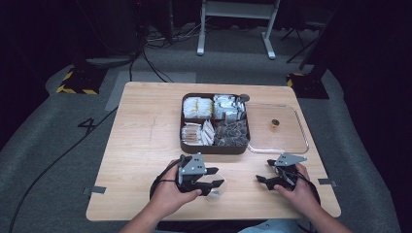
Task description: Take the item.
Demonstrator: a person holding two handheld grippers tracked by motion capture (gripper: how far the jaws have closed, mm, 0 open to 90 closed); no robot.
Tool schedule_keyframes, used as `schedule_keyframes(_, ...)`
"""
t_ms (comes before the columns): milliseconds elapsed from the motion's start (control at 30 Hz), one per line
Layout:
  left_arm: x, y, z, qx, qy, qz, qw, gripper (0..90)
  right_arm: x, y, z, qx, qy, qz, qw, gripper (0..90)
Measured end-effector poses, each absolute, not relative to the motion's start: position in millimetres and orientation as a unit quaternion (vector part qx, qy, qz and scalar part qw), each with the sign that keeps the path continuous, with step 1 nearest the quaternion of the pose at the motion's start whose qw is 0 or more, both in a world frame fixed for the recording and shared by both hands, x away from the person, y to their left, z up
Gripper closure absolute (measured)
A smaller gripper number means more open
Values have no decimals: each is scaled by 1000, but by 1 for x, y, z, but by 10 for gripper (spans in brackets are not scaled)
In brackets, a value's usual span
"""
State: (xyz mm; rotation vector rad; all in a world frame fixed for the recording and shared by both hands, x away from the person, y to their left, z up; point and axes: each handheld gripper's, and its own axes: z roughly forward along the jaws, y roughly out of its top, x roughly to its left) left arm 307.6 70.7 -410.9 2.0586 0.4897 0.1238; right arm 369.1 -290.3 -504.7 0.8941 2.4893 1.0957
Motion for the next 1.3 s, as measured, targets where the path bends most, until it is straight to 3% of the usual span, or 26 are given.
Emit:
schedule_keyframes(267, 308, 82, -402, 842, 218, 89, 485, 418, 369, -290, -505, 310, 861, 378, 139, 165)
schedule_keyframes(533, 306, 105, -396, 836, 258, 126, 467, 351, 369, -290, -505, 310, 861, 379, 139, 164)
schedule_keyframes(767, 302, 124, -401, 840, 287, 161, 432, 331, 369, -290, -505, 310, 861, 379, 139, 164)
schedule_keyframes(1300, 304, 174, -423, 830, 349, 178, 397, 321, 369, -290, -505, 311, 860, 378, 139, 164)
